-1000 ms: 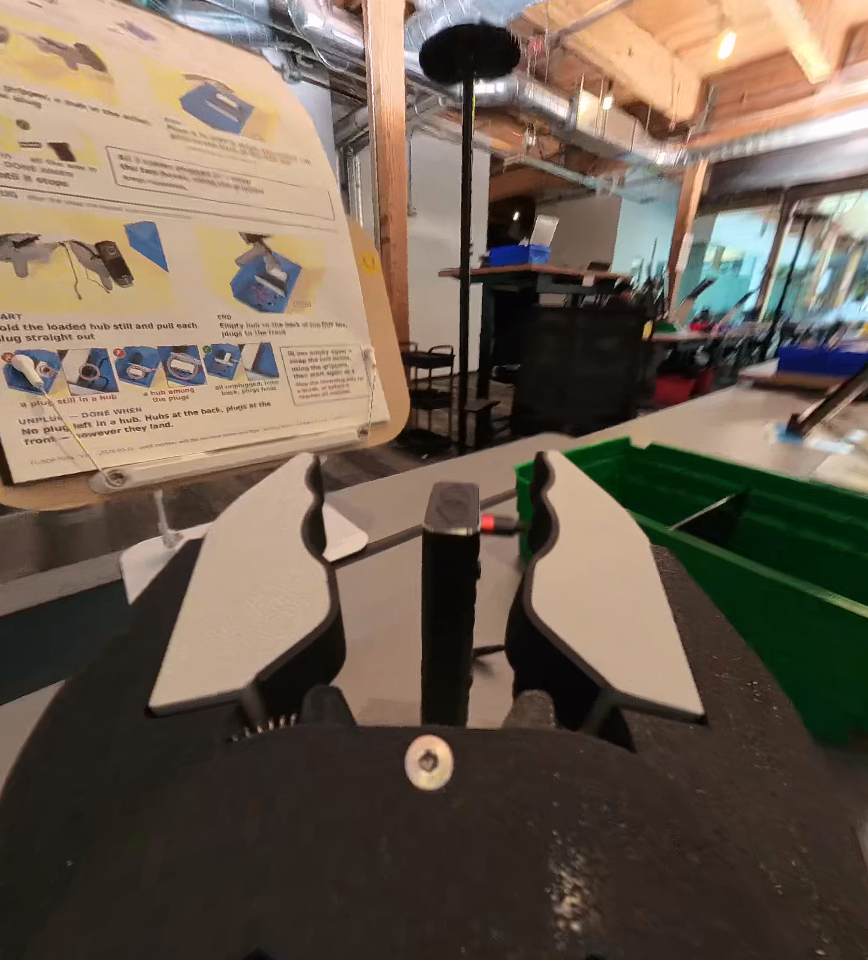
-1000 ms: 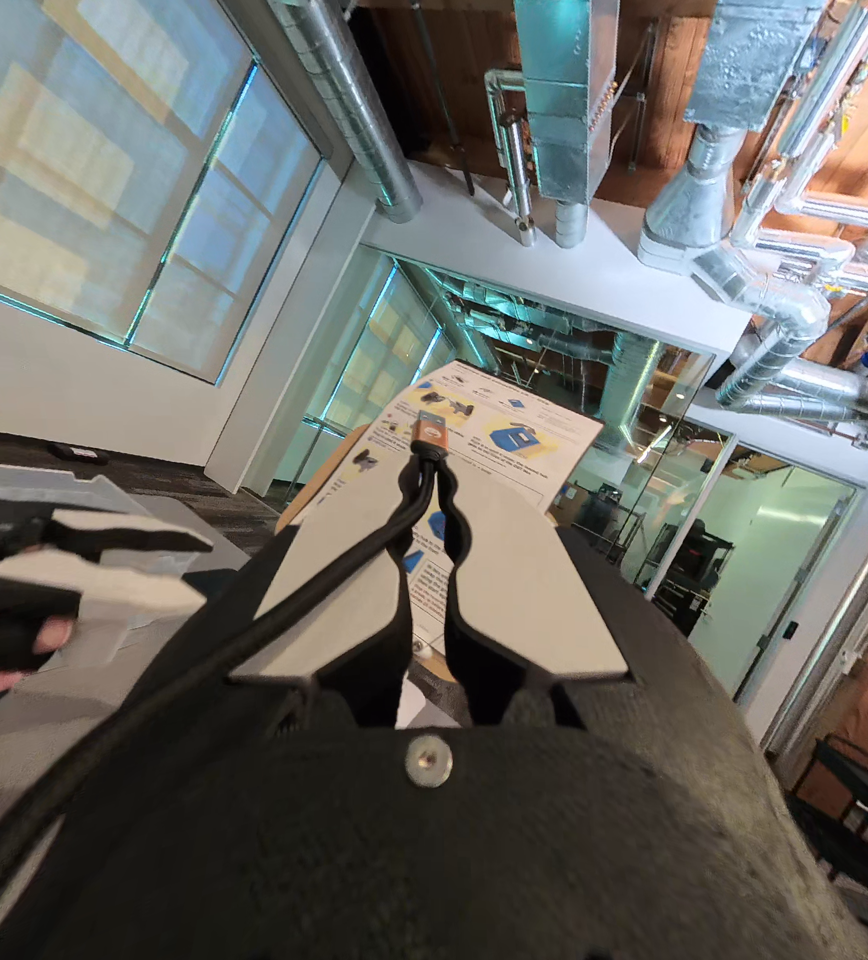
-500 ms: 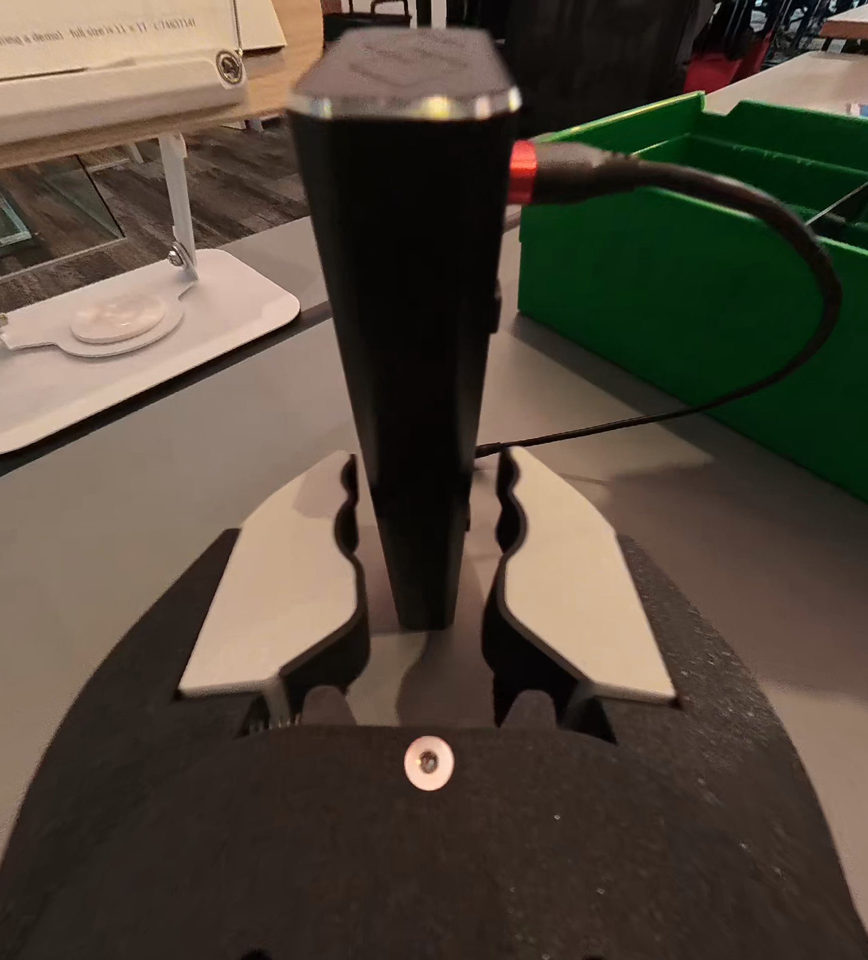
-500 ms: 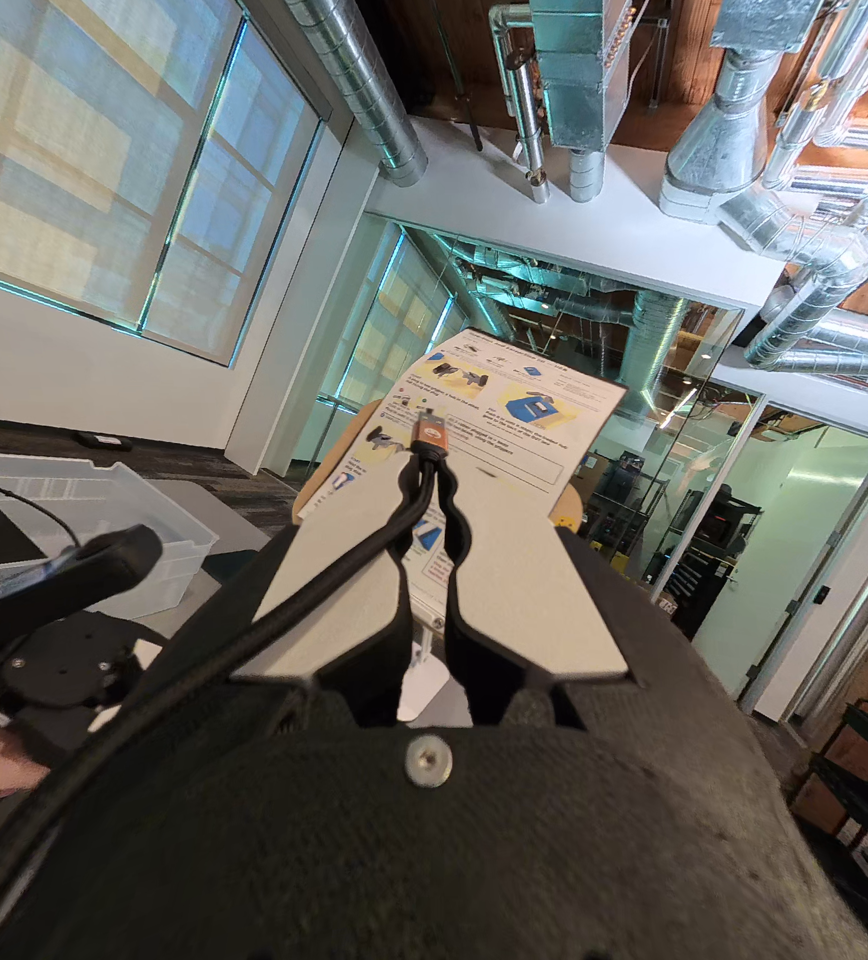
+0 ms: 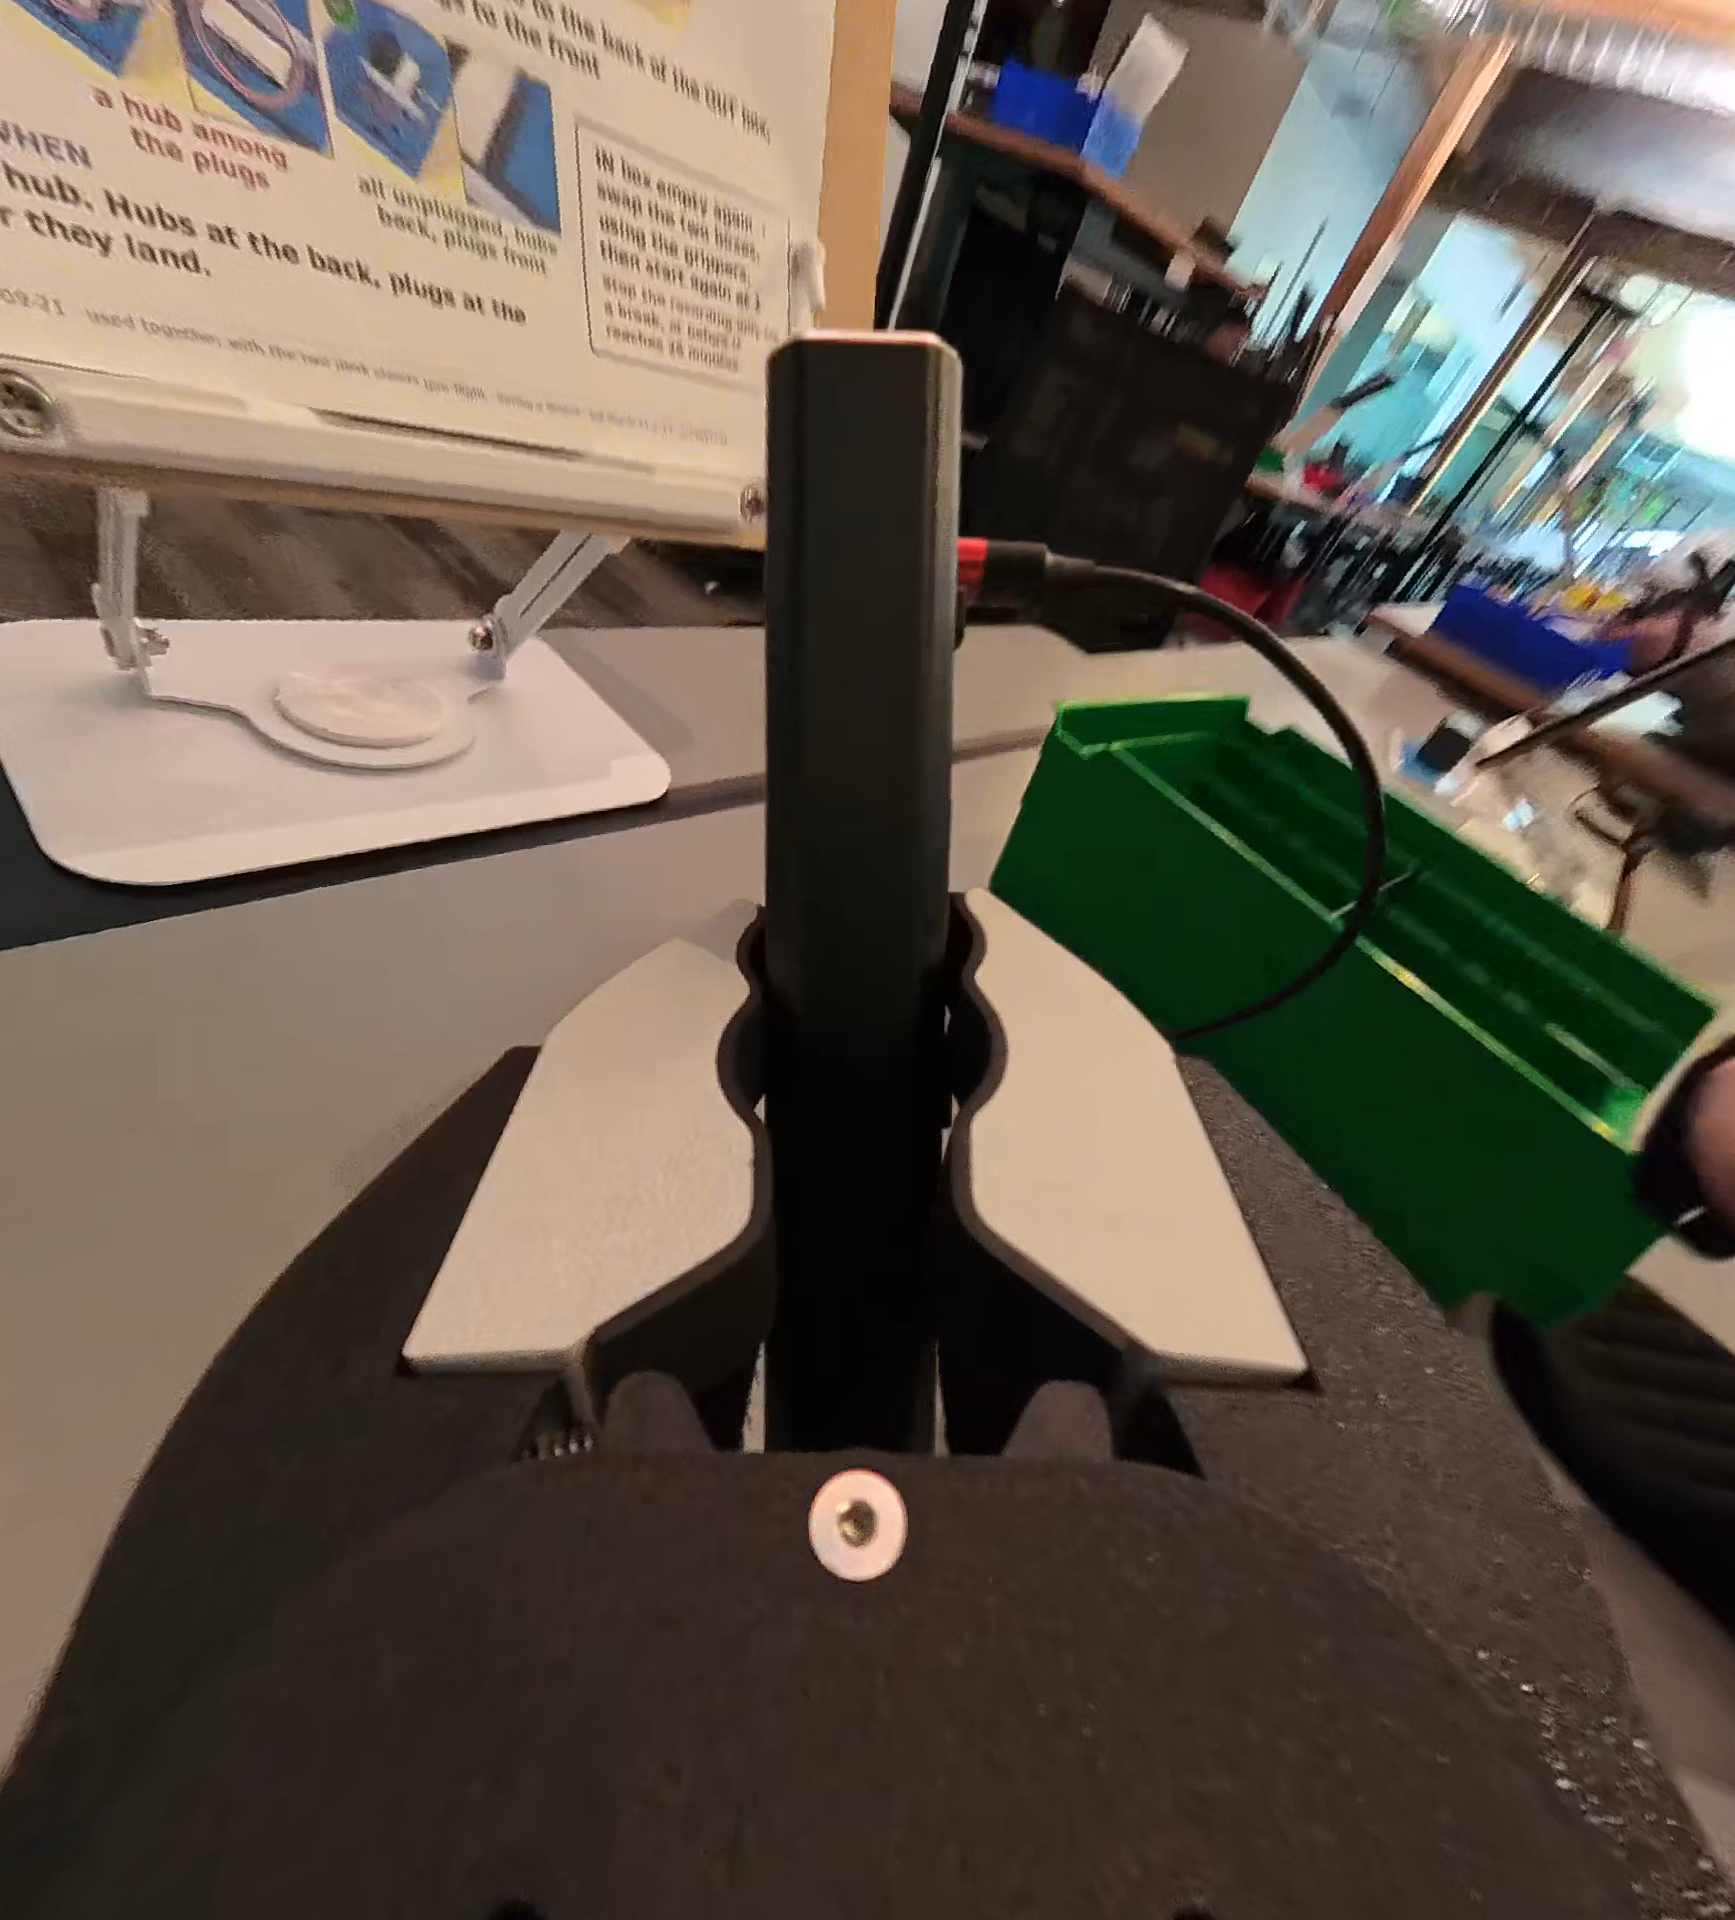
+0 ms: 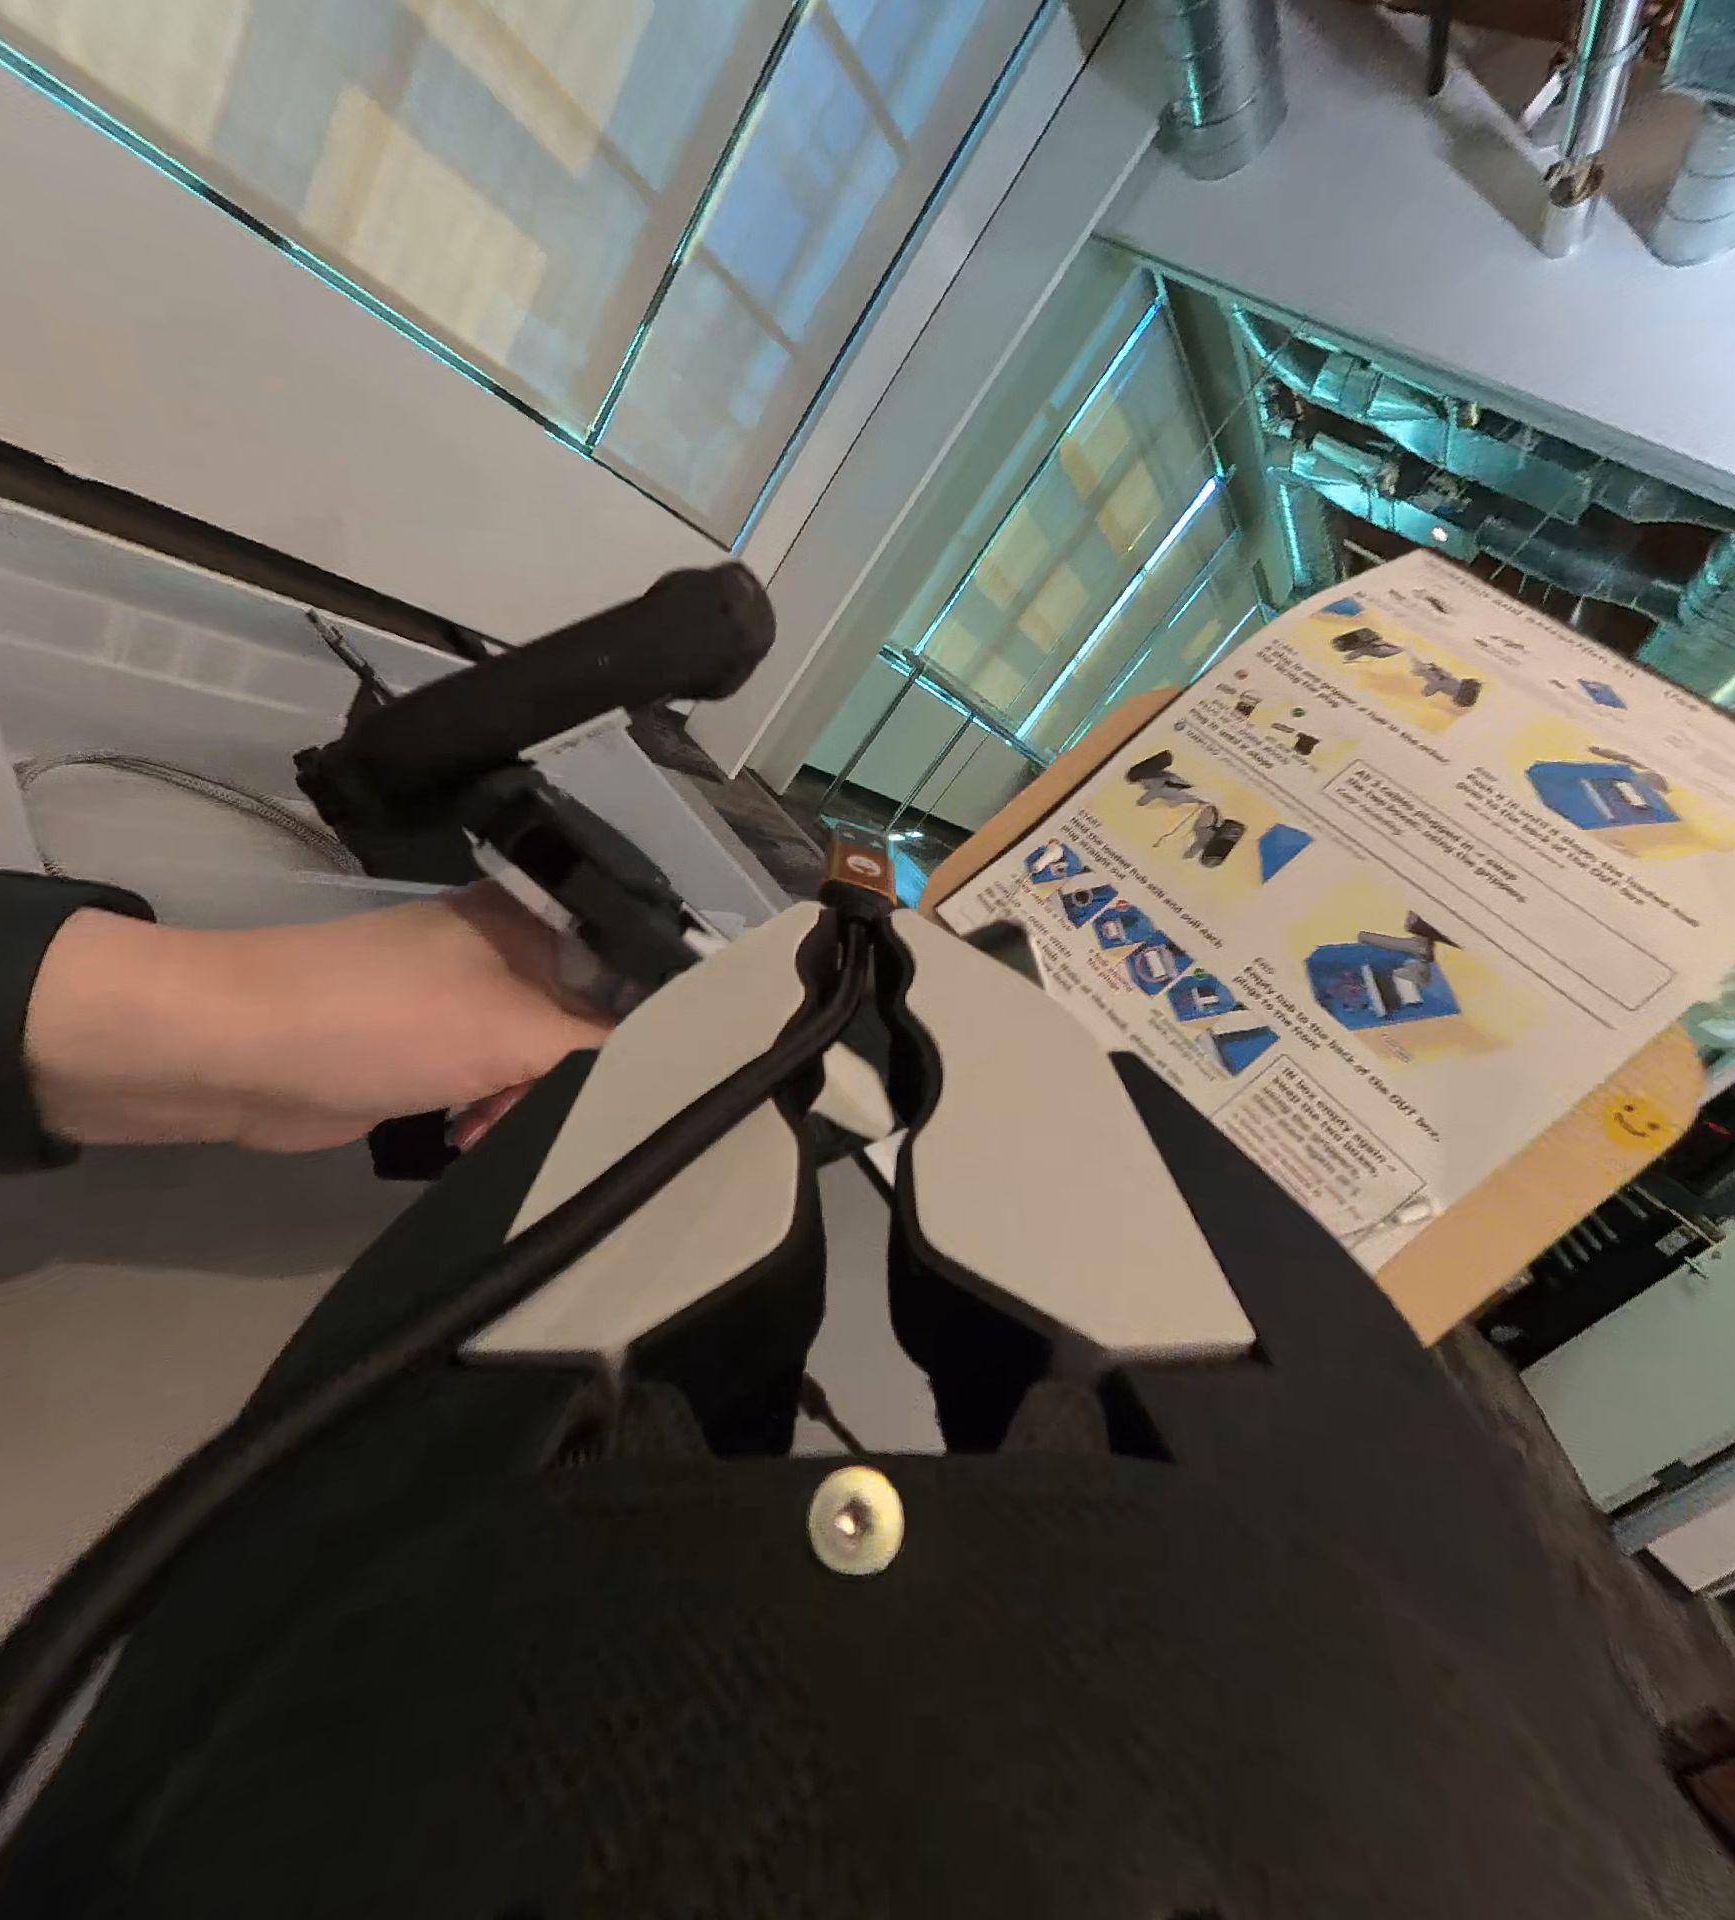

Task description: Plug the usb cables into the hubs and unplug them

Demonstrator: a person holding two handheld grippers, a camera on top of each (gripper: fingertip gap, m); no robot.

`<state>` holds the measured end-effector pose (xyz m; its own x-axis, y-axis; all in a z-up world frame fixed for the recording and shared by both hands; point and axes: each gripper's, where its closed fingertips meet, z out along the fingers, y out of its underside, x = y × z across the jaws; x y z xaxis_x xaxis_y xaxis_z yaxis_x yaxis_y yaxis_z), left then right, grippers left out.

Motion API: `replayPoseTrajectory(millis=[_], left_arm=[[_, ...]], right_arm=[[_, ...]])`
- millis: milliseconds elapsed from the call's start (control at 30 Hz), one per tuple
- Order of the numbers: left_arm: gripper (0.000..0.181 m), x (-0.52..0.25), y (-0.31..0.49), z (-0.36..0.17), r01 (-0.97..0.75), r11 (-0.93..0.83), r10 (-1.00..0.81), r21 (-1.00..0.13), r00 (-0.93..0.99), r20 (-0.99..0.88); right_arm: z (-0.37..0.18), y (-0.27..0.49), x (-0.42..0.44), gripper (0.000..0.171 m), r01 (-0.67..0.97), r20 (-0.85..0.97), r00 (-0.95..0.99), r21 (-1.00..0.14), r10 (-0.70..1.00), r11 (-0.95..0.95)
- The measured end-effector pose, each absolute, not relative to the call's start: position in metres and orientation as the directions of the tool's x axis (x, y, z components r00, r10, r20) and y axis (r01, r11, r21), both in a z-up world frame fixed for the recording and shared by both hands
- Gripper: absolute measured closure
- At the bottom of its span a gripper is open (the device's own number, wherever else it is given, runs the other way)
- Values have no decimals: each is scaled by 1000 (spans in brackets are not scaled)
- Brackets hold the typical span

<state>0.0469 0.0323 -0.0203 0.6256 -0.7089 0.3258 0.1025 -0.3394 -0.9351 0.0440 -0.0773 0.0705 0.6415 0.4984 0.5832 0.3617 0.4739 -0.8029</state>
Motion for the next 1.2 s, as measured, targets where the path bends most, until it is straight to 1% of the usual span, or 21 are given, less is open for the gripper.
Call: replayPoseTrajectory(millis=[200, 267, 433, 633, 733, 867, 1033, 1200], left_arm=[[151, 48, 26, -4, 198, -311, -727, -930, 580, 367], [151, 52, 24, -4, 201, -314, -732, -928, 572, 371], [151, 59, 12, 13, 247, -223, -779, -943, 536, 325], [151, 60, -7, 40, 338, -83, -822, -938, 509, 256], [151, 61, -15, 49, 363, -47, -836, -931, 495, 235], [150, 65, -23, 54, 363, -18, -849, -932, 487, 206], [151, 70, -30, 58, 354, 10, -858, -935, 483, 174], [151, 69, -35, 63, 346, 87, -849, -934, 516, 112]], right_arm=[[53, -58, 52, 164, 270, 409, 730, -909, 548, 319], [51, -50, 61, 164, 267, 387, 756, -919, 528, 292], [50, -38, 79, 164, 225, 311, 811, -948, 496, 226], [73, -45, 88, 164, 184, 296, 831, -945, 471, 270], [84, -51, 87, 164, 172, 296, 828, -942, 475, 287], [91, -57, 86, 164, 150, 282, 823, -945, 494, 290], [97, -61, 84, 164, 162, 300, 819, -938, 488, 305], [100, -65, 81, 164, 155, 290, 814, -943, 503, 294]])
